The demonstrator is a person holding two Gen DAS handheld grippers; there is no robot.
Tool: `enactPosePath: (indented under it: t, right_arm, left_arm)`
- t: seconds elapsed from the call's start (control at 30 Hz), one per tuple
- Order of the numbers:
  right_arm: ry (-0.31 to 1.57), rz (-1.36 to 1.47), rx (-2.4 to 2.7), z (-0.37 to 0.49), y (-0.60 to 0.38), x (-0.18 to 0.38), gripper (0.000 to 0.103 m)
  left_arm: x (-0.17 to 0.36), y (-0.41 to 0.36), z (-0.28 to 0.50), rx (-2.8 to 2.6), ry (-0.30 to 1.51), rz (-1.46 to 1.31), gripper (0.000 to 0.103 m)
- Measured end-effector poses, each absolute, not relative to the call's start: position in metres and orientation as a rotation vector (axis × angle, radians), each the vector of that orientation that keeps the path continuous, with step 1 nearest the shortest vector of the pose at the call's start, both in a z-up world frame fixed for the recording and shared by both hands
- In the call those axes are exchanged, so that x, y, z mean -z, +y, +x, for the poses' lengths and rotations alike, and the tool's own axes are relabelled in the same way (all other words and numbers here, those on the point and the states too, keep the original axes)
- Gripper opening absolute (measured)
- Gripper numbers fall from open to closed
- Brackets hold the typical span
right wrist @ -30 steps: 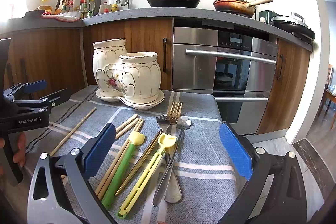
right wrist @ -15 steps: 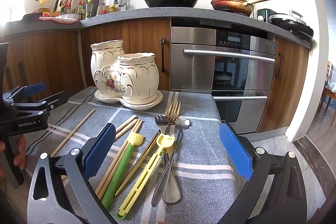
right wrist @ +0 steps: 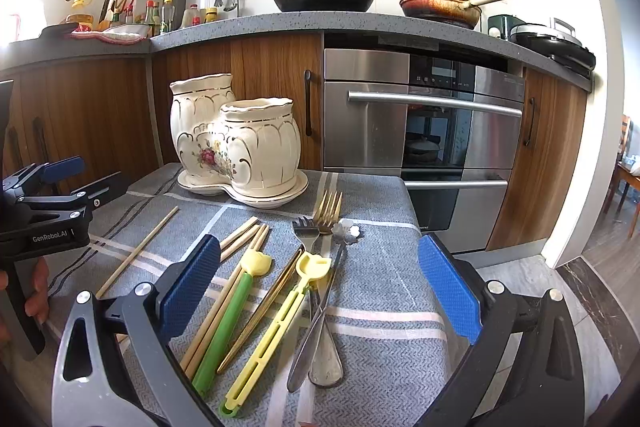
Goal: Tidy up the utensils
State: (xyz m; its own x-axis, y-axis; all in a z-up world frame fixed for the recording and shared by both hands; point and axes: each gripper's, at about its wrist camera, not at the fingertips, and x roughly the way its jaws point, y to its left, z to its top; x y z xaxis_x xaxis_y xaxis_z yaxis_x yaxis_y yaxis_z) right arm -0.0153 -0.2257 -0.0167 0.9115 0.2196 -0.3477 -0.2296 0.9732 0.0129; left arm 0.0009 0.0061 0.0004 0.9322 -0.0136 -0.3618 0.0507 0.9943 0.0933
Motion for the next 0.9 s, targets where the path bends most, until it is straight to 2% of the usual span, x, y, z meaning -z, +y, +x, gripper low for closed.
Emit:
enactPosePath:
  t: [0.9]
  right_arm:
    - [0.368,-0.019,-0.223,-0.0129,-0.2275,0.0202,0.098]
  left_arm:
    - [-0.0022,0.0016,-0.0014,0.042,0.378,0.1,0.099]
